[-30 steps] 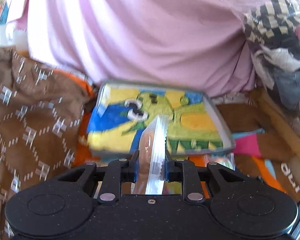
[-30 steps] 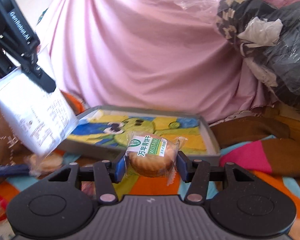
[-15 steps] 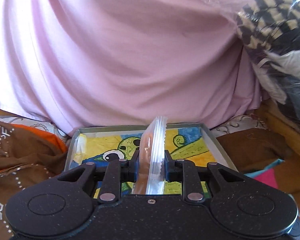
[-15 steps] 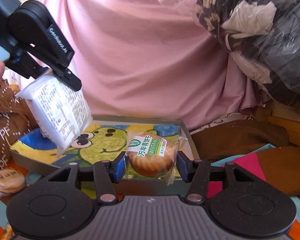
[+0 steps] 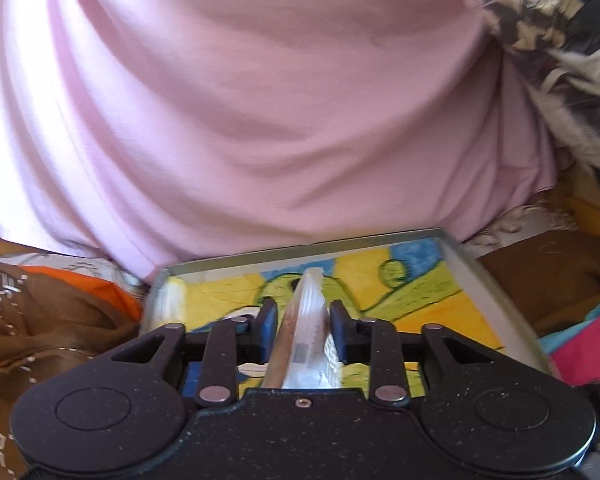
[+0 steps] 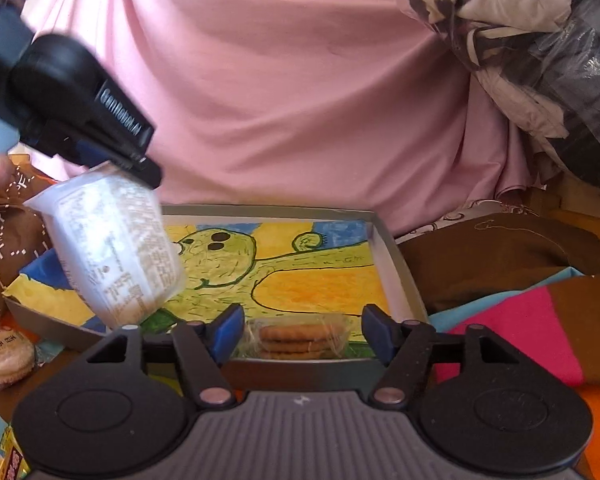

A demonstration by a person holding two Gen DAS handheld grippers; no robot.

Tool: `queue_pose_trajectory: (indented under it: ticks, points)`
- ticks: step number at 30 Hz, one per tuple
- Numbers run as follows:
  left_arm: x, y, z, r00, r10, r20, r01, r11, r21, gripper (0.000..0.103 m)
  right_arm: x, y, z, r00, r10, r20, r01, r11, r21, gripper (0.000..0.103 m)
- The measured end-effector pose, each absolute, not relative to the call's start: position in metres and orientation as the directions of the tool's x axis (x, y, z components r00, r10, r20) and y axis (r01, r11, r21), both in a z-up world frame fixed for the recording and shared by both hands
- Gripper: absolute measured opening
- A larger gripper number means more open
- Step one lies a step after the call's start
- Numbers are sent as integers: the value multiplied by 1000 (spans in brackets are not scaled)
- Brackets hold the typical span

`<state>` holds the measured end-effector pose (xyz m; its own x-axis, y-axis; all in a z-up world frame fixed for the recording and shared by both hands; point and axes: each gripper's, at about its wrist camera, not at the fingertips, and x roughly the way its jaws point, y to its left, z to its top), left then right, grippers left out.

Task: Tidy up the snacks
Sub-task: 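Carry the biscuit pack and toast bag into the silver tray and release both, then withdraw both tools from the tray back over the remaining snacks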

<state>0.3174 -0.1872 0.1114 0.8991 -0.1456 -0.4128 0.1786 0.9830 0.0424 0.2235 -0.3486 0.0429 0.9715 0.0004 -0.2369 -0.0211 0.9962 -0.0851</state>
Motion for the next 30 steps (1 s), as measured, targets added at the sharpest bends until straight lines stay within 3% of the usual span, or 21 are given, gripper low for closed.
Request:
queue_pose_trajectory:
  ticks: [4, 8, 12, 30]
  points:
    - [326, -173, 109, 901, -70, -428, 108, 992, 67, 46, 222, -348, 44, 973, 3, -229, -22, 996, -82, 86]
    - [331, -154, 106, 898, 6, -440, 30, 997, 74, 82, 219, -344, 46, 975, 5, -220, -25, 996, -89, 94]
    - [323, -141, 105, 904, 43, -425, -16, 998, 67, 98, 212, -340, 51, 979, 8, -205, -25, 996, -81, 100]
    - [227, -105, 115, 918, -36, -394, 48, 999, 21, 102, 137, -319, 103, 998, -1, -57, -3, 998, -66, 103]
